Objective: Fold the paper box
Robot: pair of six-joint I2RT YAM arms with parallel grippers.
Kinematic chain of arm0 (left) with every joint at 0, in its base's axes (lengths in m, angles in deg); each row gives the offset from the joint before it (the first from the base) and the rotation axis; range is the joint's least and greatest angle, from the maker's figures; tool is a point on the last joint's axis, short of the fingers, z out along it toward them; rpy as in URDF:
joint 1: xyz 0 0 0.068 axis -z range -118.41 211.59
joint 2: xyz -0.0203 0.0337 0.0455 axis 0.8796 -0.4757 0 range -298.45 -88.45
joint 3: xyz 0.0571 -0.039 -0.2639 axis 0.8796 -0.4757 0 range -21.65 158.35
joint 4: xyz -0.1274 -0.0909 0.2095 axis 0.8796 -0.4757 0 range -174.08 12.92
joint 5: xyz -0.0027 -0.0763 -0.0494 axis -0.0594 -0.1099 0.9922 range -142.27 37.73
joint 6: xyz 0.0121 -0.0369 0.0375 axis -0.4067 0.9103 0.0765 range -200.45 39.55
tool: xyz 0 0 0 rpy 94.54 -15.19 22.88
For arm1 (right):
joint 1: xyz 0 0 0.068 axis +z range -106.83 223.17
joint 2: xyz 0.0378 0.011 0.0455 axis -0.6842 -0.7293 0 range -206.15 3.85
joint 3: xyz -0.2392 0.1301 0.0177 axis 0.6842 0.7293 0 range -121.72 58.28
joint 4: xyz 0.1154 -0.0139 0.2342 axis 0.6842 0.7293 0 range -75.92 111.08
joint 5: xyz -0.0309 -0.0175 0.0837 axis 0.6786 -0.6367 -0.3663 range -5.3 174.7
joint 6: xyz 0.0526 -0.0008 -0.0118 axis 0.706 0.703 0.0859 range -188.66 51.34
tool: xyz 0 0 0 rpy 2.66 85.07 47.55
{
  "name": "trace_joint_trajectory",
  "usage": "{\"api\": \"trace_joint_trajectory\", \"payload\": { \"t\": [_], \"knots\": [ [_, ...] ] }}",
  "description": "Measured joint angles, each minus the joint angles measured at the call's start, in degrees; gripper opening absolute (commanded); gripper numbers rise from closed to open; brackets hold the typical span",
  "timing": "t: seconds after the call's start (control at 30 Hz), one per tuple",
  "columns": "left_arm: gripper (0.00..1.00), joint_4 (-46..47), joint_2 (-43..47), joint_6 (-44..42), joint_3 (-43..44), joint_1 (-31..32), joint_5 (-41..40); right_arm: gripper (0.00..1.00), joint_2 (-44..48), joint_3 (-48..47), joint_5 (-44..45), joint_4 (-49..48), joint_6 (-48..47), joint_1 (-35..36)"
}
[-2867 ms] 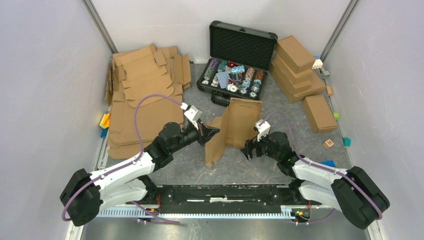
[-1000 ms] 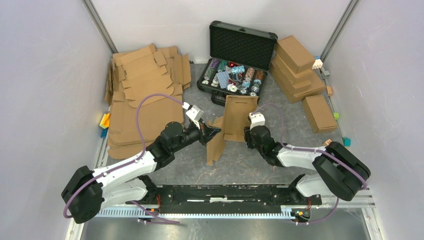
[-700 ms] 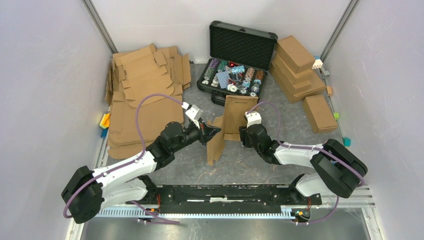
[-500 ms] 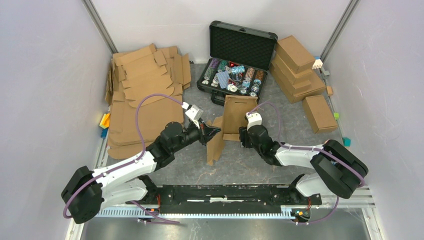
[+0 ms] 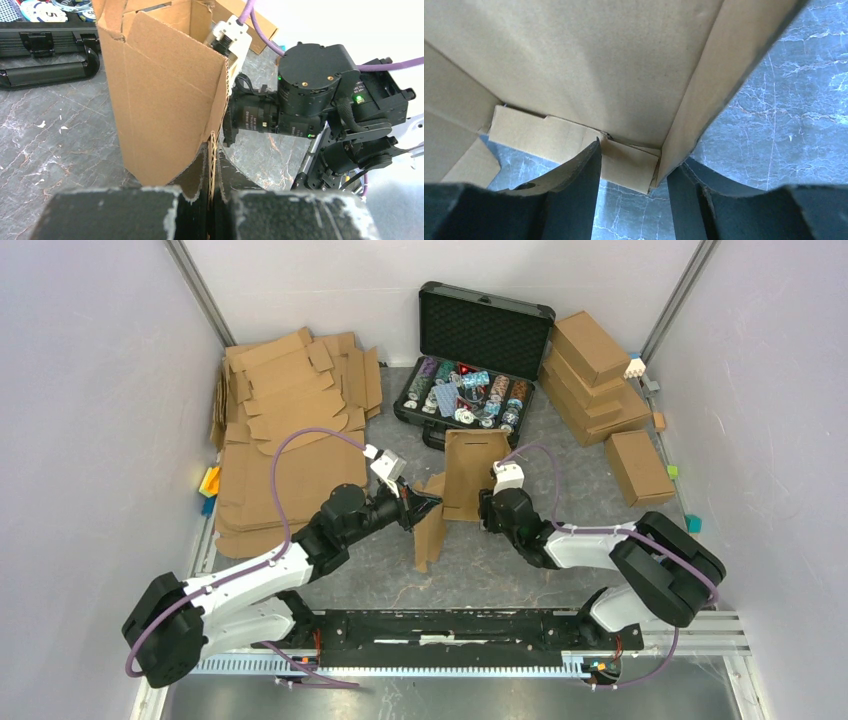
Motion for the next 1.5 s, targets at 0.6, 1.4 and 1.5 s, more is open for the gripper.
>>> {"api": "trace_joint_trajectory", "payload": {
  "t": [0.6, 1.4, 1.5],
  "knots": [
    [0.05, -3.8, 4.6, 0.4, -1.2, 0.4, -2.3, 0.64, -6.7, -9.7, 14.4, 11.3, -1.8, 6.3],
    [0.05, -5.1, 6.5, 1.0, -2.0, 0.9, -2.3, 0.84, -1.4, -2.0, 3.3, 3.1, 1.4, 4.8],
    [0.05, -4.6, 6.5, 1.4, -2.3, 0.9, -2.2, 0.89, -3.3, -3.7, 4.1, 3.2, 2.9, 4.8]
  ]
}}
